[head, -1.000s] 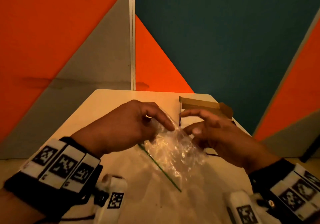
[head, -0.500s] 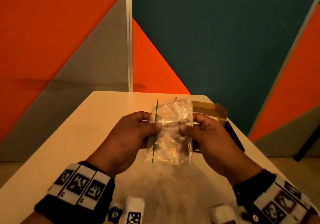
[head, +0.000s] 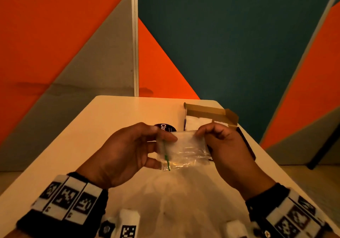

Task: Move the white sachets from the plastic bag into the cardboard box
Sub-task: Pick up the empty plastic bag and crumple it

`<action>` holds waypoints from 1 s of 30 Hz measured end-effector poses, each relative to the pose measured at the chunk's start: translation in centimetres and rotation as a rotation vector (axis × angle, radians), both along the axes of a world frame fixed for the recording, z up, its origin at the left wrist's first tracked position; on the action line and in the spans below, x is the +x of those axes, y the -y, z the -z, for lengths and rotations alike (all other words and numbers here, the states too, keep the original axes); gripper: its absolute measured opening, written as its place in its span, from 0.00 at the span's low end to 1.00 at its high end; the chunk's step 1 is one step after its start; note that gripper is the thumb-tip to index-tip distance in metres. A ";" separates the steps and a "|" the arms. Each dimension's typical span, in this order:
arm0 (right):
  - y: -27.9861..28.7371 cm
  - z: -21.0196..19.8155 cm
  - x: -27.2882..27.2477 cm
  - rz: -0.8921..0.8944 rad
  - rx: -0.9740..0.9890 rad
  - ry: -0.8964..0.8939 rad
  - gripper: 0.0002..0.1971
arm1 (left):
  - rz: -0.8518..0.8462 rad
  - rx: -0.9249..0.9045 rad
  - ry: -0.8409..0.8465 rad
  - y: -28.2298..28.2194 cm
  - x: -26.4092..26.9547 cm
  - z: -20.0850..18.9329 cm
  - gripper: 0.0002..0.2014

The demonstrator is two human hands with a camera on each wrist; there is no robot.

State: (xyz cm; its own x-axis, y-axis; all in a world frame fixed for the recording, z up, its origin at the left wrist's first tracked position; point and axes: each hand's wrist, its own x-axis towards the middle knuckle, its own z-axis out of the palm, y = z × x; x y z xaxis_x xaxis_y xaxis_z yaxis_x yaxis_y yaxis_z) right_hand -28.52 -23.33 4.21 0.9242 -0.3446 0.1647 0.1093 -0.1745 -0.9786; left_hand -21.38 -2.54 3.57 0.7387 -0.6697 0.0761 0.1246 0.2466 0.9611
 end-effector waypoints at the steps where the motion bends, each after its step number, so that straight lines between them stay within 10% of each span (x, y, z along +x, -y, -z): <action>1: 0.1 0.1 -0.1 -0.032 0.040 -0.009 0.20 | -0.042 0.074 0.101 0.0 -0.2 -0.2 0.13; 4: 0.5 -0.1 -0.3 -0.177 0.091 -0.029 0.21 | -0.152 0.454 0.559 0.0 -0.6 -1.1 0.17; 8: -0.2 -0.8 -0.8 -0.328 -0.240 -0.143 0.10 | -0.088 0.512 0.741 0.3 -0.7 -2.0 0.24; 11: -1.0 -1.0 -1.0 -0.260 -0.359 -0.139 0.06 | -0.188 0.315 0.644 0.8 -0.9 -1.9 0.31; 16: -1.3 -0.4 -0.8 -0.122 -0.031 -0.066 0.06 | -0.263 0.071 0.163 1.9 -2.3 1.0 0.26; 21: -1.6 0.5 -0.6 -0.112 0.087 -0.093 0.08 | -0.334 0.024 0.104 2.8 -2.9 1.9 0.07; 30: -1.3 1.0 -0.6 -0.142 0.088 -0.116 0.05 | -0.328 0.119 0.248 3.3 -2.2 1.8 0.12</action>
